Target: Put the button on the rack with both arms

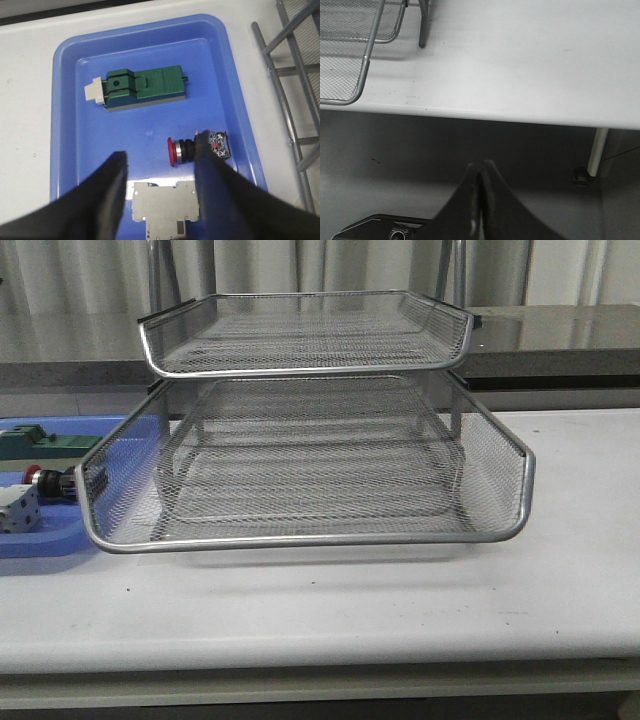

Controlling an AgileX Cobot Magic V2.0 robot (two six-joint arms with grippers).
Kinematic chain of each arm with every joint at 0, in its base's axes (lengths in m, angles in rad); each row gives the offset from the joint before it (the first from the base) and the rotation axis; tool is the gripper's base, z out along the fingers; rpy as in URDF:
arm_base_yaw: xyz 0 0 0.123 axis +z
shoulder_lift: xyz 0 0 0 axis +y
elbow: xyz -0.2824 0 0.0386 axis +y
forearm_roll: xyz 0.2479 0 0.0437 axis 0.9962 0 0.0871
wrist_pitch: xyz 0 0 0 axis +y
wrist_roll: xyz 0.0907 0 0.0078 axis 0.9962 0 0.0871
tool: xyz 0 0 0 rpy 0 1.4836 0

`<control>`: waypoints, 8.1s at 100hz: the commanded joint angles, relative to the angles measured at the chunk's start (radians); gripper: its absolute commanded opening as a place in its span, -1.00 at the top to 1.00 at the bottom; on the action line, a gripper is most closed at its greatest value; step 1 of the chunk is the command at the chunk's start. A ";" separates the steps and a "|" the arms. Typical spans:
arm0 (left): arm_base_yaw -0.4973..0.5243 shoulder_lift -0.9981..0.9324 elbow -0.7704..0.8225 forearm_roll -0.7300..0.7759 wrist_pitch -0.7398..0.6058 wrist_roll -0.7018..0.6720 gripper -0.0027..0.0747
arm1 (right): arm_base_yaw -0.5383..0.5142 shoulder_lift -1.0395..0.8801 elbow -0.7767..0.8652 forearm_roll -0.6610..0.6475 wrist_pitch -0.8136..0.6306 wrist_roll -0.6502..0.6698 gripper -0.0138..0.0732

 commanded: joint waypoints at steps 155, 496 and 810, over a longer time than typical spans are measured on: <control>-0.001 0.425 -0.327 -0.183 0.208 0.868 -0.63 | -0.002 0.002 -0.036 -0.014 -0.050 0.002 0.85; -0.049 0.009 -0.397 -0.447 0.511 0.886 0.98 | -0.002 0.002 -0.036 -0.014 -0.050 0.002 0.85; -0.492 0.048 -0.356 -0.389 0.511 0.667 -0.21 | -0.002 0.002 -0.036 -0.014 -0.050 0.002 0.85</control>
